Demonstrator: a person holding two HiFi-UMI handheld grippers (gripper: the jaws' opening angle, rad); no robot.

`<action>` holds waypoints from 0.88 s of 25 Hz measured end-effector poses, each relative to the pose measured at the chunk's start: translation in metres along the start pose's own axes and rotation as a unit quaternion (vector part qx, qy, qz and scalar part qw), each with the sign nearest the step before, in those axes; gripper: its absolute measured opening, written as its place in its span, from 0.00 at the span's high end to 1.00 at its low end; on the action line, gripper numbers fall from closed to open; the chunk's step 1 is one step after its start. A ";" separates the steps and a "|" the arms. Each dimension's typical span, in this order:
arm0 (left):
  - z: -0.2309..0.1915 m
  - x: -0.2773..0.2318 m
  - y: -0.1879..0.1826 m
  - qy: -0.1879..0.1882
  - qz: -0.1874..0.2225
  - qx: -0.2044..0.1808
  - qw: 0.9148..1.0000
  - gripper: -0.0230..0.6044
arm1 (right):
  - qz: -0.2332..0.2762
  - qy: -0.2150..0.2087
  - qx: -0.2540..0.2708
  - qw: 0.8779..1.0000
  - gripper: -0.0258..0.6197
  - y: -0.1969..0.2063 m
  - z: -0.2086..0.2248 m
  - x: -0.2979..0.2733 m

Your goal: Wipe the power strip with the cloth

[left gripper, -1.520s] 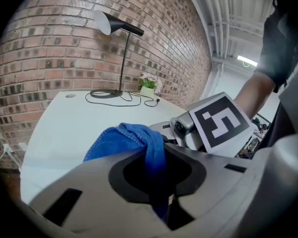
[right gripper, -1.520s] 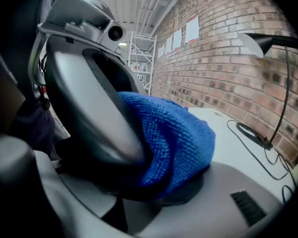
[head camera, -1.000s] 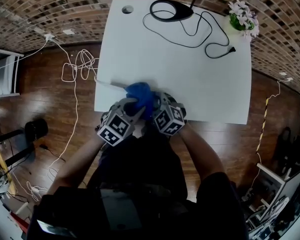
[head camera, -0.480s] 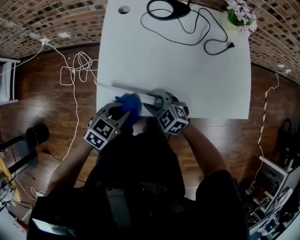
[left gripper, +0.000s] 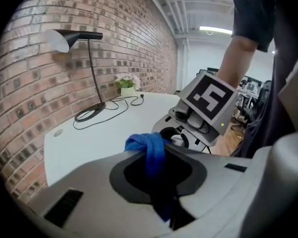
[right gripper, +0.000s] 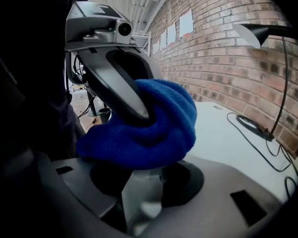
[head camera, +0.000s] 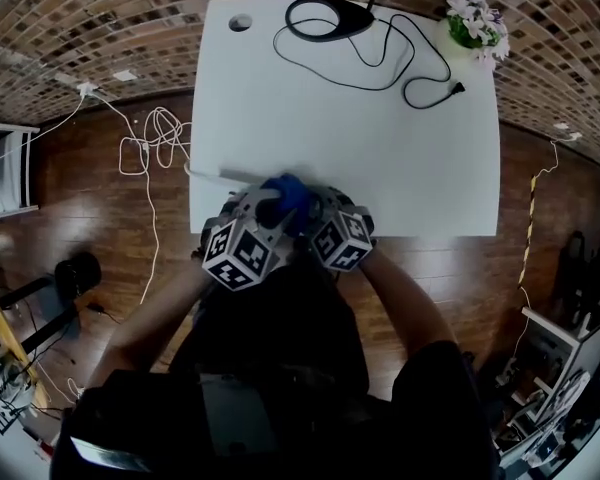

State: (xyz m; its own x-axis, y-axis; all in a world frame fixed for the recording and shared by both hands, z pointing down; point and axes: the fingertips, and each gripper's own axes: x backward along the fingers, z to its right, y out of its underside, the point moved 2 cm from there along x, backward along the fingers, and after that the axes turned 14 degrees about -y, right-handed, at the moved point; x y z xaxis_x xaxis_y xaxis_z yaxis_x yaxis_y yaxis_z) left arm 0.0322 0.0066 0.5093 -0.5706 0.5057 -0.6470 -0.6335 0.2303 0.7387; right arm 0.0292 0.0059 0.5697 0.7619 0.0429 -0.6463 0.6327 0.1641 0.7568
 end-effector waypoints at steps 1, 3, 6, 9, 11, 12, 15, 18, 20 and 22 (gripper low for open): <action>0.000 0.000 0.000 0.002 -0.003 0.007 1.000 0.87 | 0.001 0.000 0.002 1.000 0.71 0.000 0.000 0.001; 0.000 -0.001 0.000 0.006 -0.007 0.018 1.000 0.87 | 0.006 0.004 0.018 1.000 0.70 -0.004 0.000 0.001; -0.001 0.000 0.002 0.010 -0.016 0.031 0.999 0.87 | 0.013 0.000 0.040 0.999 0.59 -0.016 -0.003 -0.011; -0.001 0.001 0.004 0.006 -0.020 0.033 0.999 0.87 | 0.018 -0.002 0.040 0.999 0.73 -0.018 -0.002 -0.016; 0.000 0.002 0.004 -0.002 -0.020 0.026 0.999 0.87 | 0.019 0.000 0.043 0.999 0.73 -0.017 -0.001 -0.016; -0.001 0.002 0.005 -0.005 -0.020 0.024 0.999 0.87 | 0.020 0.000 0.043 0.999 0.73 -0.017 -0.001 -0.016; -0.006 0.005 0.009 -0.014 -0.027 0.027 0.999 0.87 | 0.020 0.000 0.043 0.999 0.73 -0.017 -0.001 -0.016; -0.011 0.010 0.017 -0.029 -0.029 0.020 0.999 0.87 | 0.020 0.002 0.041 0.999 0.73 -0.016 -0.002 -0.016; -0.015 0.013 0.021 -0.037 -0.027 0.021 0.999 0.87 | 0.019 0.003 0.041 0.999 0.73 -0.015 -0.002 -0.016; -0.023 0.016 0.027 -0.047 -0.029 0.036 0.998 0.87 | 0.018 0.002 0.041 0.999 0.73 -0.015 -0.001 -0.015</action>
State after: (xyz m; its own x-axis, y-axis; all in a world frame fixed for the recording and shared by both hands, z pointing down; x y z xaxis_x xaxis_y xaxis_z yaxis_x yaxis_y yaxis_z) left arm -0.0065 0.0016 0.5143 -0.4805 0.5651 -0.6706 -0.6221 0.3193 0.7148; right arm 0.0081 0.0038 0.5683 0.7844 0.0516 -0.6181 0.6136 0.0817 0.7854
